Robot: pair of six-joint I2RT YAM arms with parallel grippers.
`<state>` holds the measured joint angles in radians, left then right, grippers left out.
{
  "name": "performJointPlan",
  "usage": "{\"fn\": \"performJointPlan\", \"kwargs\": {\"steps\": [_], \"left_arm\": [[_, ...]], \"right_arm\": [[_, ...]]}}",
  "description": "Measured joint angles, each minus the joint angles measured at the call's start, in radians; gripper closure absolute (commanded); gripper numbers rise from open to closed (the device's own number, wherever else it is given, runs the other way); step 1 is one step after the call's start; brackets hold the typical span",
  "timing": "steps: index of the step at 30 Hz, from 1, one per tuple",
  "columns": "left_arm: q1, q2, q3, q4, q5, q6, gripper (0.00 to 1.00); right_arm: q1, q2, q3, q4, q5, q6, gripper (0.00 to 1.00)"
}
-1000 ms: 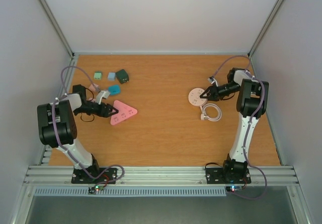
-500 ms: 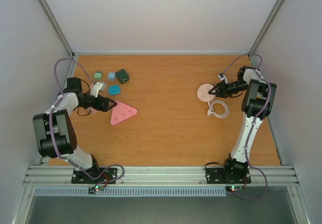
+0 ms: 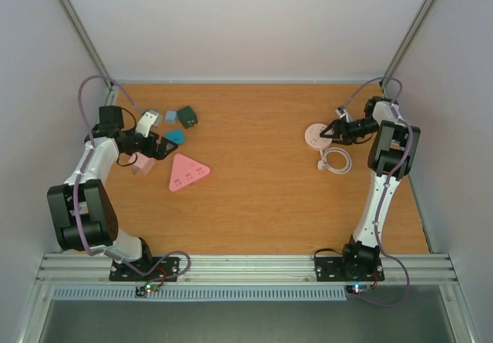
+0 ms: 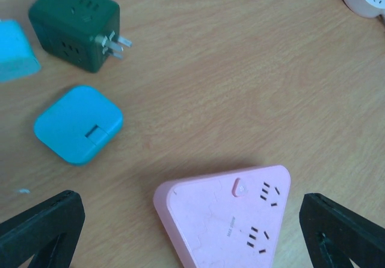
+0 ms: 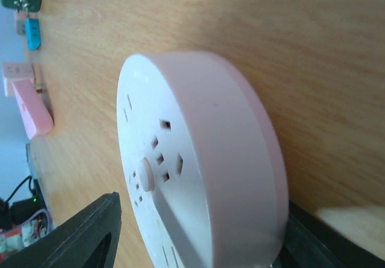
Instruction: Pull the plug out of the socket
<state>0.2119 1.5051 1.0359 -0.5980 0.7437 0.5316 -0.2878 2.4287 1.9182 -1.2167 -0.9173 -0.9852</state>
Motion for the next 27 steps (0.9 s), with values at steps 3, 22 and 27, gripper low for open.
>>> {"fn": "performJointPlan", "kwargs": {"steps": [3, 22, 27], "left_arm": [[-0.005, 0.000, 0.043, -0.009, -0.012, -0.004, 0.00], [-0.006, 0.032, 0.475, -0.214, -0.194, -0.018, 0.00], [-0.004, 0.059, 0.599, -0.282, -0.239, -0.074, 0.00]], "right_arm": [[0.000, 0.000, 0.024, 0.005, 0.016, 0.008, 0.21], [-0.006, -0.240, 0.097, -0.006, 0.099, 0.058, 0.01], [-0.006, -0.406, 0.099, -0.007, 0.050, 0.118, 0.01]]}}
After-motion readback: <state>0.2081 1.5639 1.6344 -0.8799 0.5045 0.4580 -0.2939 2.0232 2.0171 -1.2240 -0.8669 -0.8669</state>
